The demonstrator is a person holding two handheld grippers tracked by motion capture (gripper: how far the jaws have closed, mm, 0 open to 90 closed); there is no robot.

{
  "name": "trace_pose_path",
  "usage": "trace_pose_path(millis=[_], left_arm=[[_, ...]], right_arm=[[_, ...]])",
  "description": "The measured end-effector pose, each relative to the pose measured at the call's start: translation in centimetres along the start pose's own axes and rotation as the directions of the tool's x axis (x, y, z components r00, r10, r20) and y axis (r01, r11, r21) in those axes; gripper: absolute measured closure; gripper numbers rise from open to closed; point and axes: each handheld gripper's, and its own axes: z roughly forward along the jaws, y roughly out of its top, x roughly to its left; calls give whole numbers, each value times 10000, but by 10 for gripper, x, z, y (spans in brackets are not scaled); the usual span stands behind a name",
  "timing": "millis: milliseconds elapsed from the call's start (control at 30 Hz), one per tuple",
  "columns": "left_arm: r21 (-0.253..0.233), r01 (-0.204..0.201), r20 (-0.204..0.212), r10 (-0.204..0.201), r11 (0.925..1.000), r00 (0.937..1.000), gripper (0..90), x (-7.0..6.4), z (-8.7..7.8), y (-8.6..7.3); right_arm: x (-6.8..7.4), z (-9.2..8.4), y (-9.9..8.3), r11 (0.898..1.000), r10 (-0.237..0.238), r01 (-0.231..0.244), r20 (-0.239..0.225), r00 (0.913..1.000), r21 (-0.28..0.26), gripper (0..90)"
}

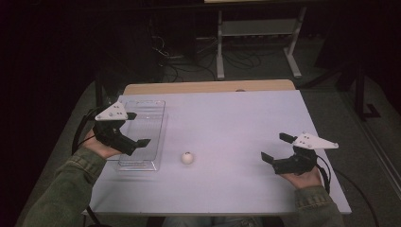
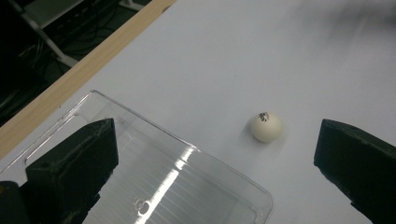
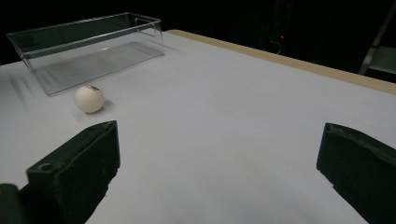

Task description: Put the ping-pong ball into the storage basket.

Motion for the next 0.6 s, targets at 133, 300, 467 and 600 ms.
trace_pose_path(millis=[133,300,467,600], left_arm=[[196,-119,157,116,9997,9998,0,3,3,7],[416,-330,209,322,9986,9993,0,4,7,17],[736,-530,379,504,9959,9980,0,6,15,24],[1087,-732,643,665,9914,9957,0,7,26,26]], right_arm=[[0,0,0,10000,-3,3,-7,10000,25,0],[1,0,0,10000,-40,40,27,10000,24,0],[1,0,0,10000,-69,69,41,10000,2,0],[0,0,0,10000,-96,96,63,9999,10,0]])
